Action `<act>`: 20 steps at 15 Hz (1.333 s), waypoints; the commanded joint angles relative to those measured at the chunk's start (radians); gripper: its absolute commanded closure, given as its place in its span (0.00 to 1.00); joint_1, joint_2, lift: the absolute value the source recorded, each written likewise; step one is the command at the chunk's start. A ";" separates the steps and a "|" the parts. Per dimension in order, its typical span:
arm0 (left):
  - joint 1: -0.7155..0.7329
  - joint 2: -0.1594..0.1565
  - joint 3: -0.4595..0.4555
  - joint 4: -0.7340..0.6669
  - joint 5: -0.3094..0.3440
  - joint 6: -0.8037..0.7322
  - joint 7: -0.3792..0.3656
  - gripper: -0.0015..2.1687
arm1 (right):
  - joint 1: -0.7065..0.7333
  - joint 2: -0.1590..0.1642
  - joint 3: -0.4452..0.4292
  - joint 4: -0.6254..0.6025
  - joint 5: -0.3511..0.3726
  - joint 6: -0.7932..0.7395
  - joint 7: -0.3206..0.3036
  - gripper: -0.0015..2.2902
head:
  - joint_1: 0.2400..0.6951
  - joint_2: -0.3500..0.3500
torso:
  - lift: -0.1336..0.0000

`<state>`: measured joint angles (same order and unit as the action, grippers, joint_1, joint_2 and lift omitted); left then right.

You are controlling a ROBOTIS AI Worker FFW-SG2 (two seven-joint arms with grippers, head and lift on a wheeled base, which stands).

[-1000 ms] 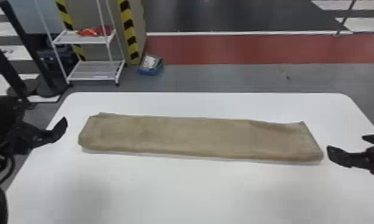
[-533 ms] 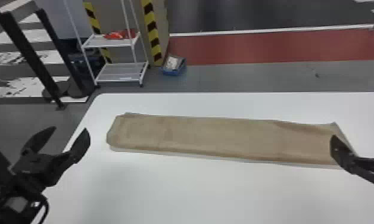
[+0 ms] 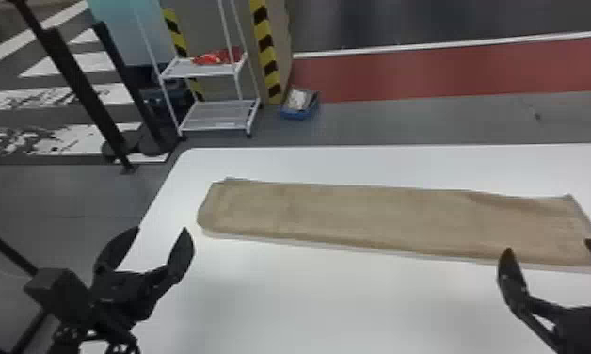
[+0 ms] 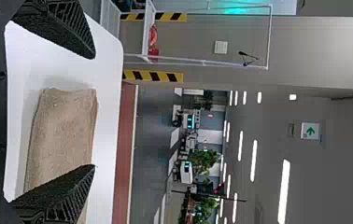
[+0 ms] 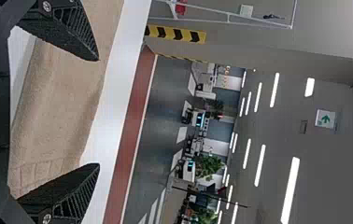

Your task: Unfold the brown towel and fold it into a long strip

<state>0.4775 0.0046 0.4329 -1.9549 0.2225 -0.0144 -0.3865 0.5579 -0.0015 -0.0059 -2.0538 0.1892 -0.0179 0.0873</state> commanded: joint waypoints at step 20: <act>0.130 0.014 -0.298 -0.010 -0.158 -0.146 0.406 0.02 | 0.053 0.002 0.081 0.024 -0.020 -0.087 -0.047 0.04 | 1.00 0.76 | 0.15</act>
<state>0.6077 0.0136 0.1338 -1.9701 0.0563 -0.1545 0.0201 0.6074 -0.0015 0.0724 -2.0289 0.1636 -0.1049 0.0398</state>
